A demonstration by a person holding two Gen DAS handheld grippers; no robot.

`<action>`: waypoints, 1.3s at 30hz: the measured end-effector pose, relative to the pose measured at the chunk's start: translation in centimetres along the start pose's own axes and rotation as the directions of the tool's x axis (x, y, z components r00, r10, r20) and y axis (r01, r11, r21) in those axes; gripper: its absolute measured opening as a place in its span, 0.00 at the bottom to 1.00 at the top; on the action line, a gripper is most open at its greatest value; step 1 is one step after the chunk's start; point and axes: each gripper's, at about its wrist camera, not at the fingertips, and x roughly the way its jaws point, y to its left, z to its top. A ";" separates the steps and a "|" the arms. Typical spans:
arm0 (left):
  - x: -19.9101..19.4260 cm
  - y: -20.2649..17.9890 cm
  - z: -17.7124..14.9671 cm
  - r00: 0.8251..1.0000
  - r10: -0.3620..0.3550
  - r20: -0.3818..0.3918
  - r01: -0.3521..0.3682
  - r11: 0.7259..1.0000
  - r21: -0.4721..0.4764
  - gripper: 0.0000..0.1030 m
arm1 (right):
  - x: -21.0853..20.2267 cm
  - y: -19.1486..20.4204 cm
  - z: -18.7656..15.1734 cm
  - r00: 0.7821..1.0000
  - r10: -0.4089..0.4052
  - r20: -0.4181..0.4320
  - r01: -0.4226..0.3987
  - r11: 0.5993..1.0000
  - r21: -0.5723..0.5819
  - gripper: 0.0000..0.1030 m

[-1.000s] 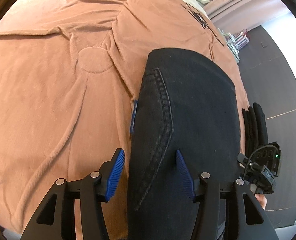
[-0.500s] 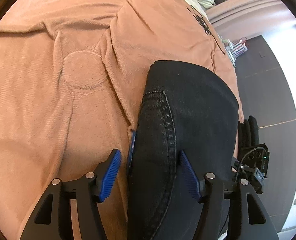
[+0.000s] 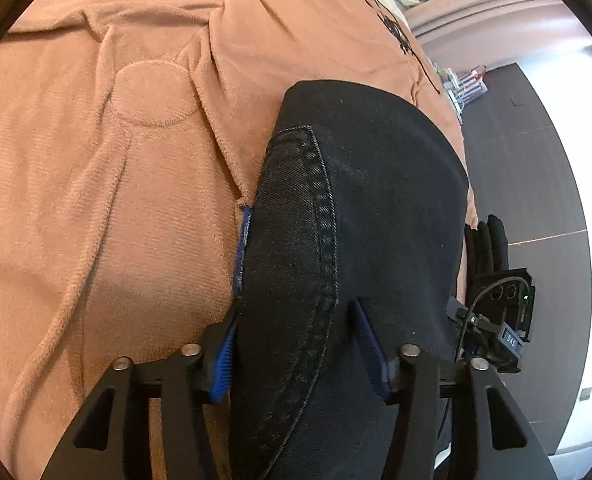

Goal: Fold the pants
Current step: 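Grasp the jeans stack edge with the left tool while the right tool grasps its side, then lift the folded jeans stack with both tools and carry it toward the headboard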

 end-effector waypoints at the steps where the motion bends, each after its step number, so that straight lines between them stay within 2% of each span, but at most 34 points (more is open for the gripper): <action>1: -0.4 -0.1 -0.2 1.000 0.008 0.009 -0.008 1.000 0.007 0.42 | -0.1 0.3 0.0 1.000 -0.009 0.010 0.009 1.000 -0.018 0.42; 2: -0.9 0.0 -0.3 1.000 0.010 0.018 -0.011 1.000 0.016 0.37 | -0.2 0.6 0.0 1.000 -0.018 0.018 0.018 0.999 -0.030 0.34; 5: -2.1 -0.7 -0.7 0.999 0.008 0.035 -0.009 0.999 0.033 0.32 | -1.1 1.7 -0.1 0.999 0.000 0.041 0.003 0.998 -0.066 0.24; 16: -8.5 -2.4 -2.4 0.991 -0.014 0.131 0.006 0.998 0.061 0.29 | -2.2 6.5 -1.7 0.995 0.051 0.088 -0.036 0.987 -0.160 0.23; 25: -17.5 -3.5 -5.2 0.966 0.015 0.260 -0.028 0.999 0.043 0.29 | -1.6 12.6 -2.7 0.988 0.131 0.080 -0.107 0.962 -0.250 0.23; 33: -24.5 -1.8 -6.6 0.938 0.035 0.346 -0.041 0.999 0.011 0.28 | 2.5 18.4 -3.0 0.987 0.152 0.046 -0.132 0.948 -0.291 0.23; 39: -29.8 0.9 -7.9 0.915 0.056 0.400 -0.056 0.998 -0.012 0.28 | 6.1 20.9 -3.7 0.986 0.166 0.007 -0.155 0.935 -0.318 0.23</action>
